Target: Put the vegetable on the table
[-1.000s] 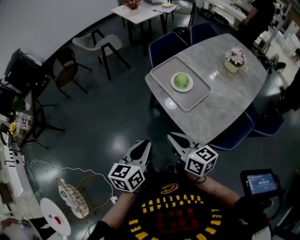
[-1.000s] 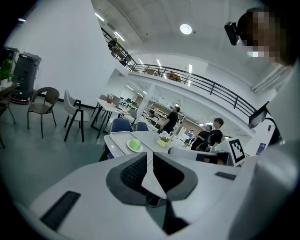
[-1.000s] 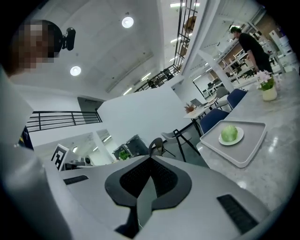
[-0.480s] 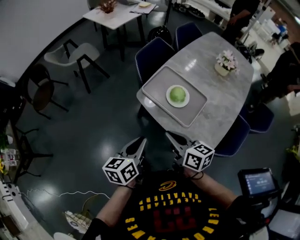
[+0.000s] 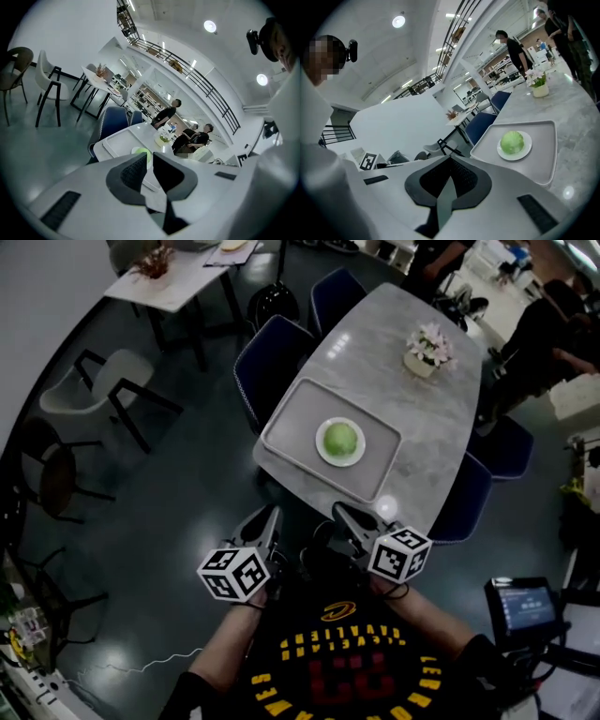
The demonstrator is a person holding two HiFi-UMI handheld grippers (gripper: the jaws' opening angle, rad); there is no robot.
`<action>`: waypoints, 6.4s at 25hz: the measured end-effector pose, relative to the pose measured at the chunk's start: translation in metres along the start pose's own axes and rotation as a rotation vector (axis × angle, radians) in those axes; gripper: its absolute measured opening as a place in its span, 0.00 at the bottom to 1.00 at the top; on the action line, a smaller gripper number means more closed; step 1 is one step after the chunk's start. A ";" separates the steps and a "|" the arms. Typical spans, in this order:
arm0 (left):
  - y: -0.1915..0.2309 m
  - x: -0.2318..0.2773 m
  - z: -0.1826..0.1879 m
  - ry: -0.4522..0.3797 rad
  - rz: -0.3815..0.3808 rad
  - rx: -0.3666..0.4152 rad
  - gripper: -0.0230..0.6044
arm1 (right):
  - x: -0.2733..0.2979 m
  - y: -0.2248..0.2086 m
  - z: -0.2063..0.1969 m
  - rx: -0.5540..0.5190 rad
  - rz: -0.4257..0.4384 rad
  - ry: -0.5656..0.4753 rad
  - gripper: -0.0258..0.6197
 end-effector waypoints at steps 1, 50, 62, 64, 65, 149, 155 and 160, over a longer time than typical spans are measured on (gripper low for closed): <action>0.001 0.009 0.005 0.008 -0.006 0.006 0.11 | 0.001 -0.006 0.007 0.009 -0.013 -0.024 0.05; 0.085 0.328 -0.028 0.719 -0.167 -0.057 0.21 | 0.080 -0.266 0.059 0.474 -0.394 -0.017 0.16; 0.083 0.330 -0.035 0.794 -0.170 -0.066 0.10 | 0.083 -0.271 0.055 0.572 -0.357 -0.018 0.11; 0.084 0.331 -0.035 0.795 -0.168 -0.080 0.10 | 0.083 -0.273 0.055 0.595 -0.352 -0.023 0.10; 0.084 0.331 -0.035 0.796 -0.164 -0.084 0.10 | 0.083 -0.274 0.055 0.603 -0.351 -0.025 0.10; -0.176 0.337 -0.195 0.924 -0.372 0.011 0.08 | -0.217 -0.348 -0.010 0.771 -0.468 -0.371 0.10; -0.181 0.342 -0.209 0.932 -0.351 0.015 0.08 | -0.224 -0.361 -0.015 0.777 -0.470 -0.350 0.10; -0.181 0.346 -0.218 0.941 -0.337 0.044 0.08 | -0.223 -0.372 -0.022 0.776 -0.476 -0.329 0.10</action>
Point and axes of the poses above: the fingertips, and each gripper's own axes: x forward along the fingers, y to its left, z out of its top, the point moved 6 cm from there along -x, backward along the fingers, and after that the axes turned 11 degrees about x, right-handed, at the moved point
